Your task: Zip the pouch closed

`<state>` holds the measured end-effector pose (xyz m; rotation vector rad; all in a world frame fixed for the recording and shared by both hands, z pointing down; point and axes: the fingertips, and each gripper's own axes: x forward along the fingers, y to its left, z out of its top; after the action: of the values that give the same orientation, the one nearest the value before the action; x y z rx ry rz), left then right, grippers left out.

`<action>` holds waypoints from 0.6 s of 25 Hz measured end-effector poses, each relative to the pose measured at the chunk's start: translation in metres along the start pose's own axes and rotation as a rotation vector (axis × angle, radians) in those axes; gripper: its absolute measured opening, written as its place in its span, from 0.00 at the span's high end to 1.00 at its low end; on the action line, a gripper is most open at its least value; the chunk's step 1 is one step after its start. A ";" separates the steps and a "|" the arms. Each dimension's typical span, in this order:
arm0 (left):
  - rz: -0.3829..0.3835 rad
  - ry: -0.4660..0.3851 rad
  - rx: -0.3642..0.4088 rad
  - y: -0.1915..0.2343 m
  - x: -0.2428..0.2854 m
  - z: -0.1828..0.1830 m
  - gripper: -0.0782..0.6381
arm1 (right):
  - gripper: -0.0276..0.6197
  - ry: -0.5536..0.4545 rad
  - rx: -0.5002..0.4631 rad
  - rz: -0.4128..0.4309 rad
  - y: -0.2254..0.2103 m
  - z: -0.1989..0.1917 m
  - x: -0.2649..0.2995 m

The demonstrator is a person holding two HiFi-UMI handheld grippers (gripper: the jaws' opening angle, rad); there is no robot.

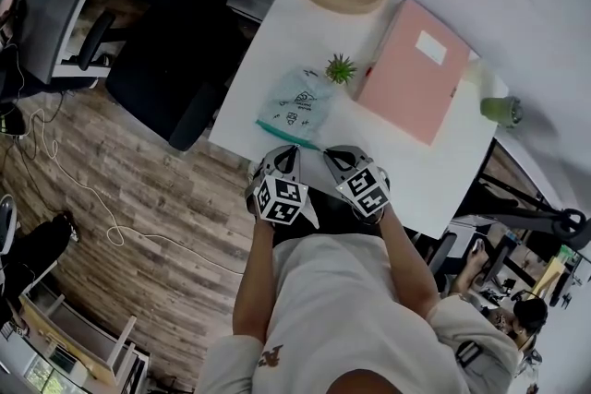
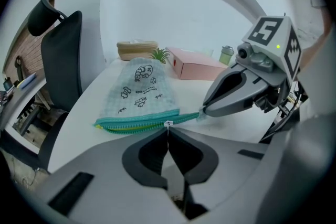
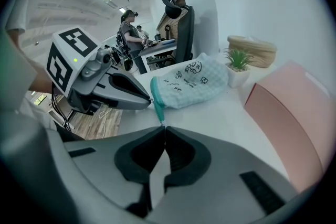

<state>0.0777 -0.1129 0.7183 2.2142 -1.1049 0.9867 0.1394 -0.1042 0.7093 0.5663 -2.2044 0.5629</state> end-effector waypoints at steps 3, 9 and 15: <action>0.004 -0.002 0.009 0.006 -0.002 0.001 0.89 | 0.95 -0.002 0.009 -0.012 -0.001 0.000 -0.001; 0.004 0.000 0.019 0.014 -0.004 0.001 0.89 | 0.95 -0.006 0.023 -0.031 -0.002 -0.001 -0.005; 0.006 0.000 0.028 0.024 -0.007 0.000 0.89 | 0.95 -0.003 0.038 -0.054 -0.005 -0.003 -0.007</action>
<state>0.0556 -0.1232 0.7149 2.2344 -1.1045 1.0111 0.1486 -0.1051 0.7067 0.6451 -2.1781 0.5762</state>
